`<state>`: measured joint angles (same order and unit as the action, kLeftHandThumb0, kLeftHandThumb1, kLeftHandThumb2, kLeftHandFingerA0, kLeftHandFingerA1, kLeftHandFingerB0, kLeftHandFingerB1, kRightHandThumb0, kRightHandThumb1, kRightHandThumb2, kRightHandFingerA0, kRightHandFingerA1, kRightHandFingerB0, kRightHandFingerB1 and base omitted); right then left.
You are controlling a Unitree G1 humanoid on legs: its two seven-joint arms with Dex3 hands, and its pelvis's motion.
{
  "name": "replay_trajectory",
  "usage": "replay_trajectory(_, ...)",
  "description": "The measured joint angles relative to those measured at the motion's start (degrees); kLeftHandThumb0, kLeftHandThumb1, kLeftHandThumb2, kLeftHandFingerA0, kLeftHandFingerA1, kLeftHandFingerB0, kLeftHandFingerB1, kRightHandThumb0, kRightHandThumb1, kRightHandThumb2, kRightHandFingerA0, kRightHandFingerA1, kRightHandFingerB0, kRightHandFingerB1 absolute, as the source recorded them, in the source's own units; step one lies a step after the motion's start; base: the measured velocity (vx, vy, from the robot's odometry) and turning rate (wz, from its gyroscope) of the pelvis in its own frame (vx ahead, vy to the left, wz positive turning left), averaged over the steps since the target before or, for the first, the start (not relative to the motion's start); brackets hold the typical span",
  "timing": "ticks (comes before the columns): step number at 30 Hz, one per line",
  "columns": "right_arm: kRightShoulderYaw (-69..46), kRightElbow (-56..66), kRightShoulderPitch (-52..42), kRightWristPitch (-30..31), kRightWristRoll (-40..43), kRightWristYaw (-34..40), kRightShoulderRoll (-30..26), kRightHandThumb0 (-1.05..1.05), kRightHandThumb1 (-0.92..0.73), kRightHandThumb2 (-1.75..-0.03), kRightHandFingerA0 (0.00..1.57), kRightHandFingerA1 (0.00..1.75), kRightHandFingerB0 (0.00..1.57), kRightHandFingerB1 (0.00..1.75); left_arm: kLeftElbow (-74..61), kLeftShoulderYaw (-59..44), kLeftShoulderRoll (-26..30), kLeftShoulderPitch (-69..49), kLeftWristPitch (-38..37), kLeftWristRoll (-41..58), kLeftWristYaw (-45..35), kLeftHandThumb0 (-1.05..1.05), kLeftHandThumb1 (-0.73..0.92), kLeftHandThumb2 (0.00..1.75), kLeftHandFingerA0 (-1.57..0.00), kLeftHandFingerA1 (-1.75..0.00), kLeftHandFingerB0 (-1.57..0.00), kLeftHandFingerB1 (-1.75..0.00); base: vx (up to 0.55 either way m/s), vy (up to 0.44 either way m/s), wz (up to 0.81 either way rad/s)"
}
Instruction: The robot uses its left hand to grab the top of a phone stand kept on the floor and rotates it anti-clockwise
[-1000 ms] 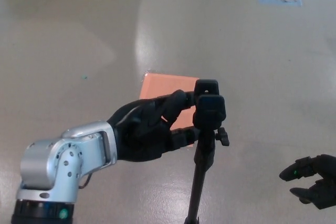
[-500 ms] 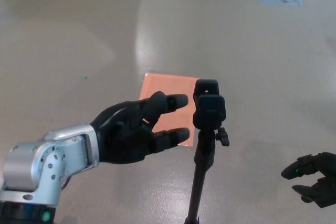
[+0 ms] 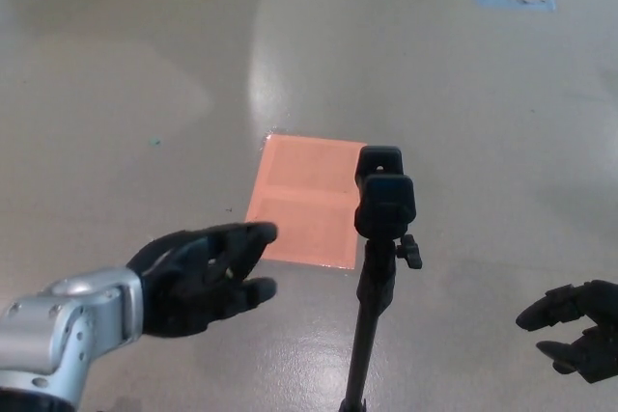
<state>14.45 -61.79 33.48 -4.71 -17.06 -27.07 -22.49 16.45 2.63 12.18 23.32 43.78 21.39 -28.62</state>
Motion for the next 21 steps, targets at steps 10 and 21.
replay_trajectory(10,0.07,-0.01,0.00,0.00,-0.08,0.00,0.04,-0.46,-0.75,-0.62,0.47,0.37,0.40,0.35,6.42,2.90,2.06,-3.40,-6.99,-4.97,3.73,0.08,0.42,0.90,-0.10,-0.47,-0.02,-0.43,0.00,0.000,0.00)
replay_trajectory(21,0.15,-0.04,-0.01,0.00,-0.25,0.00,0.18,-0.47,-0.75,-0.62,0.47,0.38,0.39,0.35,15.69,12.14,6.96,-4.16,-14.14,-12.75,10.35,-0.01,0.44,0.90,-0.18,-0.51,-0.13,-0.47,0.00,0.000,0.00)
